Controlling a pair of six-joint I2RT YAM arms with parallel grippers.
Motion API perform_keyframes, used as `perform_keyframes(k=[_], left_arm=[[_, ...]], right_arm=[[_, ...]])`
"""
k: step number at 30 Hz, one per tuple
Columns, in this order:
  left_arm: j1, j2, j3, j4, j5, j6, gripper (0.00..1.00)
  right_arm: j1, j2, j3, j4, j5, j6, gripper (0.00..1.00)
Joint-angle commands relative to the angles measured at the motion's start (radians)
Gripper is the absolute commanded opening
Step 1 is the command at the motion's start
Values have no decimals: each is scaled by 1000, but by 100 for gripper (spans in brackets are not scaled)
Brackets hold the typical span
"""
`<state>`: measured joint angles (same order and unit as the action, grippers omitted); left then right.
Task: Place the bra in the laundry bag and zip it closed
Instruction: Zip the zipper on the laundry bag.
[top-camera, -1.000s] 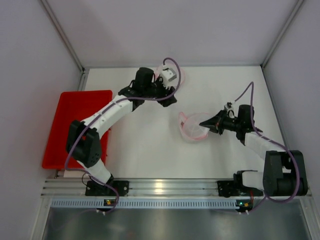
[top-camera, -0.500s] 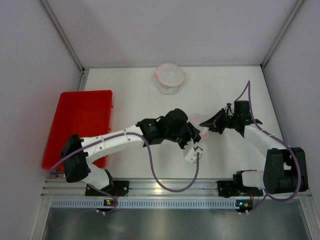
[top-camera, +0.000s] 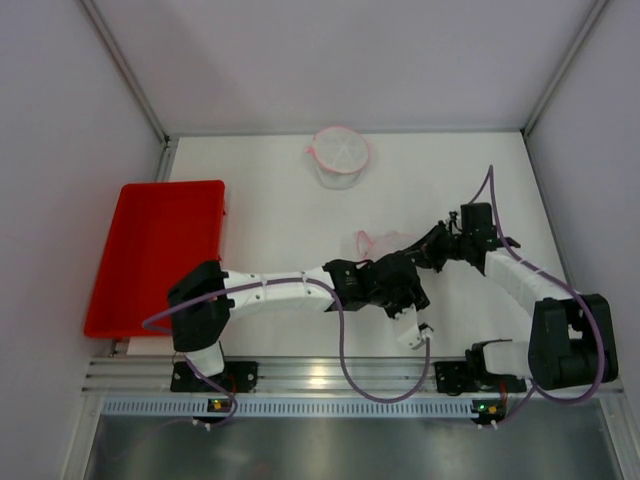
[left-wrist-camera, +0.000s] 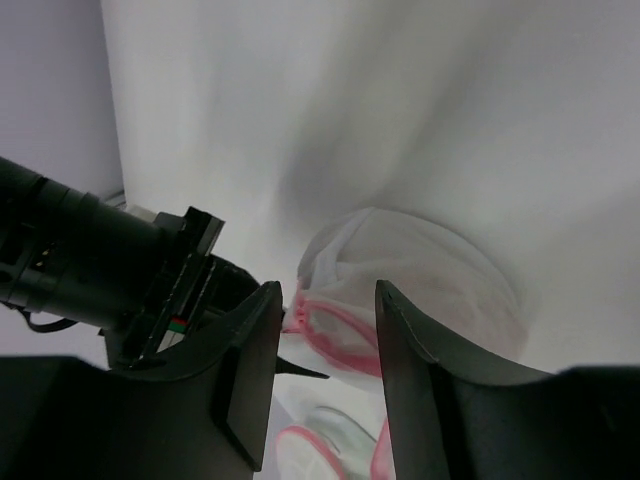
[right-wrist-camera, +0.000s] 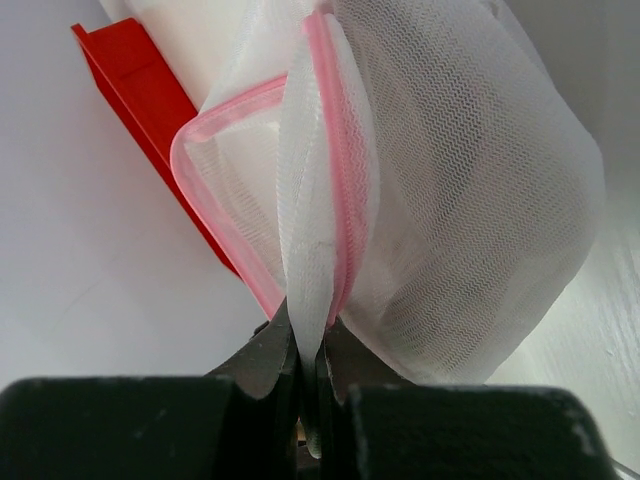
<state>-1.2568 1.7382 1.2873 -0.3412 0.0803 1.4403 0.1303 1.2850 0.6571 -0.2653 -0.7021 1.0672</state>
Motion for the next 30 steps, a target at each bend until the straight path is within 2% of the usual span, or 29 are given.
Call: perform_keyframes(k=[1, 7, 16, 19, 30], left_arm=[[-9, 15, 29, 172, -69, -18, 48], [-7, 46, 7, 294, -151, -34, 47], [4, 52, -26, 294, -165, 5, 39], [11, 25, -51, 246, -140, 20, 37], [25, -22, -94, 272, -172, -26, 31]], right_arm=[[25, -24, 52, -66, 41, 20, 0], [34, -27, 61, -86, 72, 22, 0], [43, -47, 81, -120, 88, 25, 0], [46, -47, 90, -133, 93, 22, 0], [78, -72, 107, -167, 145, 7, 0]])
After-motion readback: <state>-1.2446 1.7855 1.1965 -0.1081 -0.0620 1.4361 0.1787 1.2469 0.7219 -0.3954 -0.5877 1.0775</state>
